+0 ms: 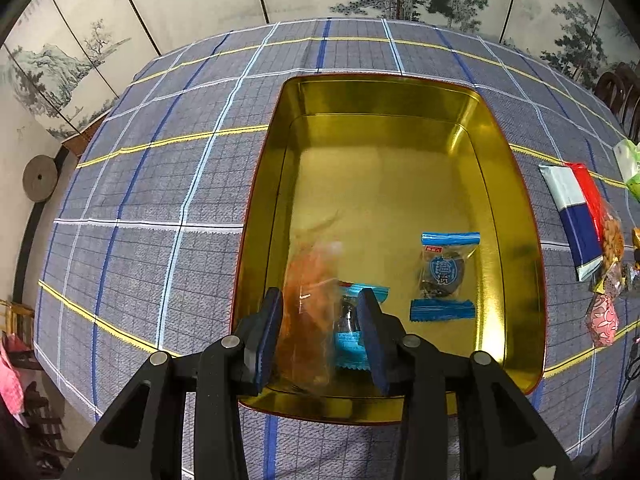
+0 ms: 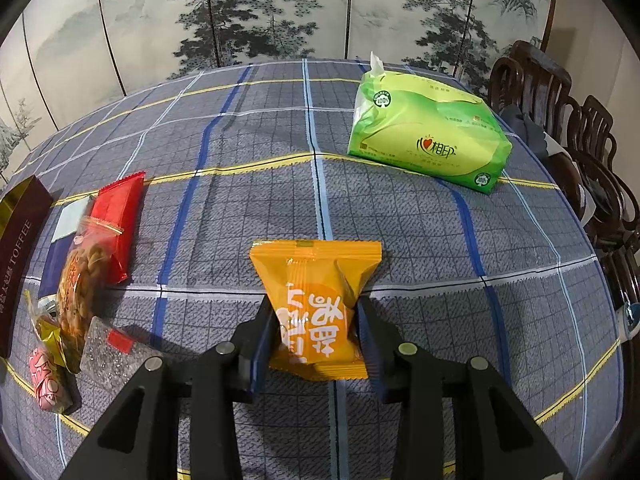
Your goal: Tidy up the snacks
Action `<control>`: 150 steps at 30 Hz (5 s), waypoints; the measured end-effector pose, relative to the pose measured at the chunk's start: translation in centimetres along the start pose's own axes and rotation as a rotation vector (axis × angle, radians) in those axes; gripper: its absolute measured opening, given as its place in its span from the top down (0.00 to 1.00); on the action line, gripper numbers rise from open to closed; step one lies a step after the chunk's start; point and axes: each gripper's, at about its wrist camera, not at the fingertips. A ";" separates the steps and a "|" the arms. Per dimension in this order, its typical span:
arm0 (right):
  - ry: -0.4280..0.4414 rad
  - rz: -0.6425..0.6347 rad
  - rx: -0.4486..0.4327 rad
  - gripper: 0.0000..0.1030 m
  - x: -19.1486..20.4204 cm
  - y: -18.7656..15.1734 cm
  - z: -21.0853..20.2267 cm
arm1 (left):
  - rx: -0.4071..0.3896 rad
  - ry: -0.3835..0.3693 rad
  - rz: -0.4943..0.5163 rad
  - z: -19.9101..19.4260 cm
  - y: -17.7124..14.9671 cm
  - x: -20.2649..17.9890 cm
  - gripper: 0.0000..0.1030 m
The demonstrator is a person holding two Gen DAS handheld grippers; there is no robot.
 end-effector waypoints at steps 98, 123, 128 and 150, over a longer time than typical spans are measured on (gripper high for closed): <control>0.423 -0.555 0.145 0.66 39.2 -2.8 2.3 | -0.045 0.086 -0.427 -4.8 -9.0 14.0 0.21; 0.493 -0.564 0.082 0.51 35.5 -2.3 -2.6 | -0.090 0.031 -0.322 -6.6 -8.0 9.3 0.21; 0.444 -0.535 0.078 0.51 29.7 -1.6 -4.2 | -0.109 0.005 -0.251 -7.5 -7.5 6.4 0.21; 0.395 -0.744 0.310 0.51 10.8 0.4 -2.3 | -0.093 -0.044 -0.055 -11.0 -7.1 -5.0 0.21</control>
Point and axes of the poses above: each gripper's, at about its wrist camera, not at the fingertips, and z roughly the way its jaws point, x to its left, y to its top, and after that the axes turned 13 degrees about y, right-handed
